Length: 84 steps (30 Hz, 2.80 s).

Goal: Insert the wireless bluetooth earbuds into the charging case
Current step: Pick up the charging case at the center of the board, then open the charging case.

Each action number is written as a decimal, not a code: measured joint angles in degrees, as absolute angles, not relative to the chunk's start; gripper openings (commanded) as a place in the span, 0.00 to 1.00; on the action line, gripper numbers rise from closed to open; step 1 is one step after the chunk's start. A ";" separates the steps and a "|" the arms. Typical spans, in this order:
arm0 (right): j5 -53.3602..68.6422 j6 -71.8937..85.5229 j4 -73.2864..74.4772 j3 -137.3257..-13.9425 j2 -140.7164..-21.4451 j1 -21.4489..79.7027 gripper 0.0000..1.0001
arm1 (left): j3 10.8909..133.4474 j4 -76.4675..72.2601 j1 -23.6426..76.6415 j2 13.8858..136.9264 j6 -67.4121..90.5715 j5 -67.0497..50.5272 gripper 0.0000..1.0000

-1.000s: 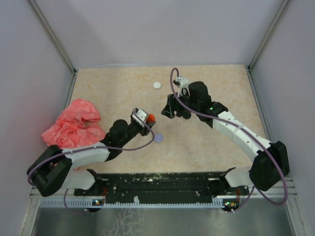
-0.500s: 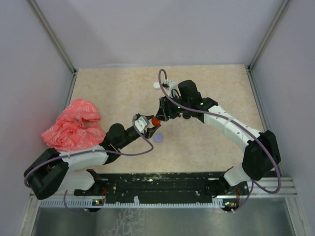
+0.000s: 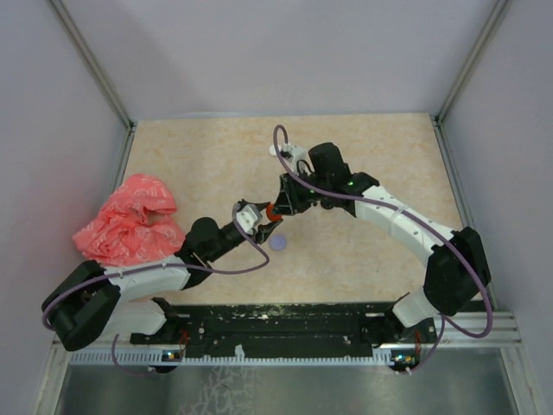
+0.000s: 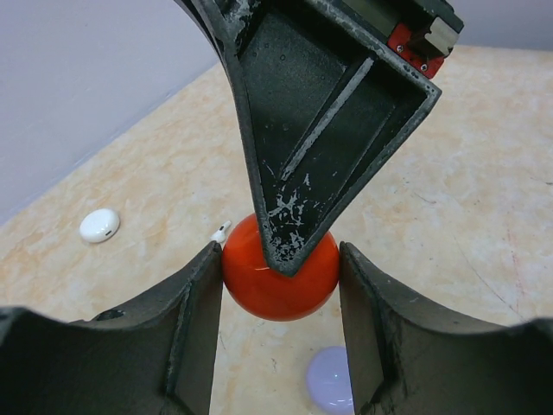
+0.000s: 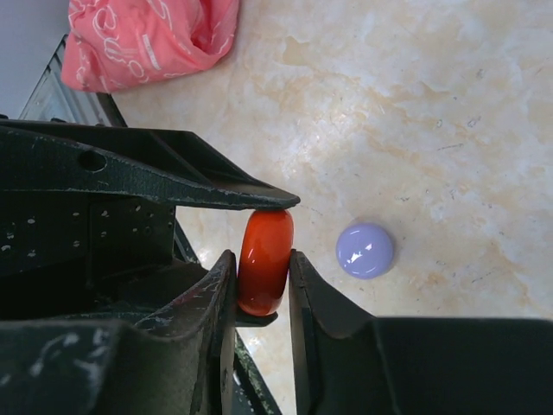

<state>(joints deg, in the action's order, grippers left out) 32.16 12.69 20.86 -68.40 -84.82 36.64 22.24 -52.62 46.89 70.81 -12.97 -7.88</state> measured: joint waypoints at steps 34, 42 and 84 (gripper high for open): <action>41.36 -19.62 37.82 -71.22 -73.91 36.40 0.00 | 22.63 -51.22 39.57 64.90 2.90 -38.68 0.71; 41.60 -24.86 41.28 -73.34 -73.93 38.15 0.00 | 25.82 -56.73 38.13 69.65 12.36 -46.02 0.61; 35.05 -23.64 41.39 -75.09 -71.40 38.22 0.34 | 28.08 -51.42 38.89 69.69 8.03 -50.52 0.00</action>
